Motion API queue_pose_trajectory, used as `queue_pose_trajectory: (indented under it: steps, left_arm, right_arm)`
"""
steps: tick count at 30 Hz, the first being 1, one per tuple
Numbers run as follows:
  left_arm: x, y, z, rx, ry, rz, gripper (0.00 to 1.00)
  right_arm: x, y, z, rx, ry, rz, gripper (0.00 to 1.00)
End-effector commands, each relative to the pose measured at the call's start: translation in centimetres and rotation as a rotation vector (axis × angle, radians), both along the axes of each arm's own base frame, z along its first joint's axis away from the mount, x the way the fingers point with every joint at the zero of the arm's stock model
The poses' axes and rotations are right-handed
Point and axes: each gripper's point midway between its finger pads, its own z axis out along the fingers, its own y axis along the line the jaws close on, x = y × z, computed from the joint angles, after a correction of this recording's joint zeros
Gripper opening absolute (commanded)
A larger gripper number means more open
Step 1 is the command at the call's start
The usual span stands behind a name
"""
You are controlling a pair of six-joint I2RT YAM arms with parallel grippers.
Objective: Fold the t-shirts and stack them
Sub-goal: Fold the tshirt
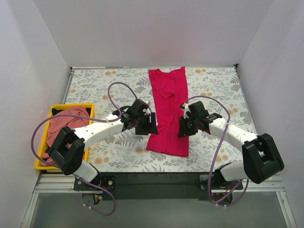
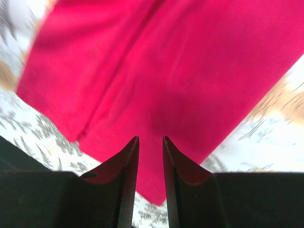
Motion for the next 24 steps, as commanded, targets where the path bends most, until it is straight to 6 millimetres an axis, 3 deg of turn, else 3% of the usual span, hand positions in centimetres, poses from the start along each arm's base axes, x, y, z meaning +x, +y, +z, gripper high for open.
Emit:
queue_pose_trajectory:
  steps: [1,5,11,12,15,17,19,24]
  left_arm:
    - [-1.4,-0.8,0.3,-0.004,0.1,-0.017,0.58]
    - [-1.0,-0.3,0.6,0.033,0.093,0.017,0.58]
    - [0.1,2.4,1.4,0.13,0.03,0.134,0.58]
    - [0.3,3.0,1.3,0.149,0.019,0.156,0.58]
    - [0.5,4.7,1.2,0.179,0.005,0.216,0.58]
    - [0.9,6.0,1.6,0.189,-0.013,0.26,0.58]
    - [0.8,7.5,1.2,0.216,-0.02,0.295,0.58]
    - [1.3,10.7,0.8,0.224,-0.016,0.382,0.58]
  right_arm:
    - [-3.2,-0.6,-1.5,-0.027,0.083,0.011,0.32]
    - [-7.1,-2.5,-4.3,-0.087,0.185,0.02,0.32]
    - [-10.9,-5.4,-5.4,-0.197,0.295,-0.028,0.34]
    - [-10.7,-5.3,-4.8,-0.202,0.303,-0.054,0.34]
    - [-10.9,-7.8,-4.4,-0.334,0.303,-0.114,0.4]
    - [-9.7,-8.7,-3.4,-0.379,0.239,-0.137,0.4]
    - [-8.5,-7.5,-1.5,-0.326,0.179,-0.101,0.41]
    - [-6.5,-1.0,3.8,-0.094,0.012,0.085,0.4]
